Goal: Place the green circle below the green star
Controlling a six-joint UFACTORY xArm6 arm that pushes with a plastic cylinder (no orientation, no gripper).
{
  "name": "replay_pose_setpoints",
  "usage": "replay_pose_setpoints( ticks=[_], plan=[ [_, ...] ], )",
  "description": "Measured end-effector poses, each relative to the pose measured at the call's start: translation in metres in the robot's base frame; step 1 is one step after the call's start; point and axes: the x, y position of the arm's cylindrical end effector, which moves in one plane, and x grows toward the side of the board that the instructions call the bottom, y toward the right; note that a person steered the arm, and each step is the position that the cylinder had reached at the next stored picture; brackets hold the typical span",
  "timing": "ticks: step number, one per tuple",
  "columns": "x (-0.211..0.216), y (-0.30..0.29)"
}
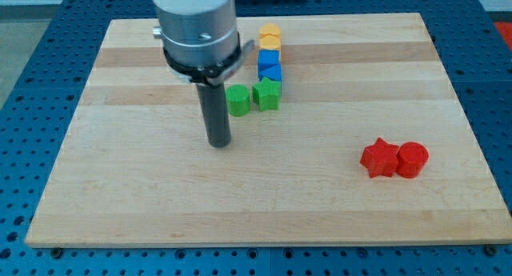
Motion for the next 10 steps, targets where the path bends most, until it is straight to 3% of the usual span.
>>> replay_pose_setpoints(
  ticks=[3,10],
  plan=[
    [-0.095,-0.057],
    [-0.089,-0.007]
  ],
)
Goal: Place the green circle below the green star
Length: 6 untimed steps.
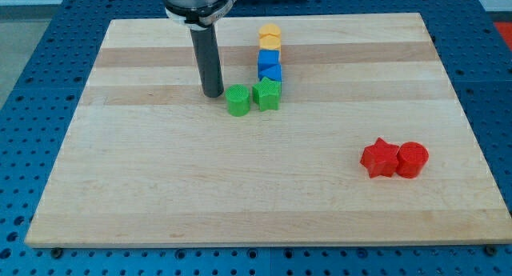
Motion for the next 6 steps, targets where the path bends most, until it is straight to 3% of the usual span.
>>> replay_pose_setpoints(
  ticks=[6],
  plan=[
    [0.018,0.032]
  ],
)
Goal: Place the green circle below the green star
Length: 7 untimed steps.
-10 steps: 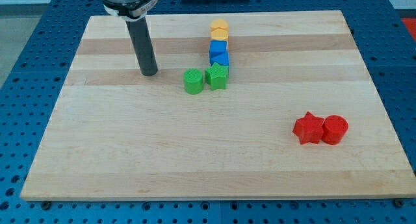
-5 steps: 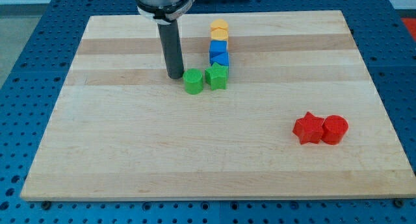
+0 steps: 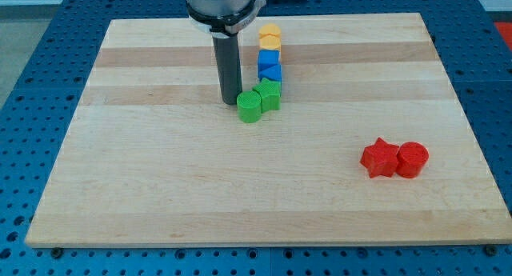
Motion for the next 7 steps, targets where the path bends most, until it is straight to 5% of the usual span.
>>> replay_pose_setpoints(
  ticks=[7],
  plan=[
    [0.046,0.006]
  ],
)
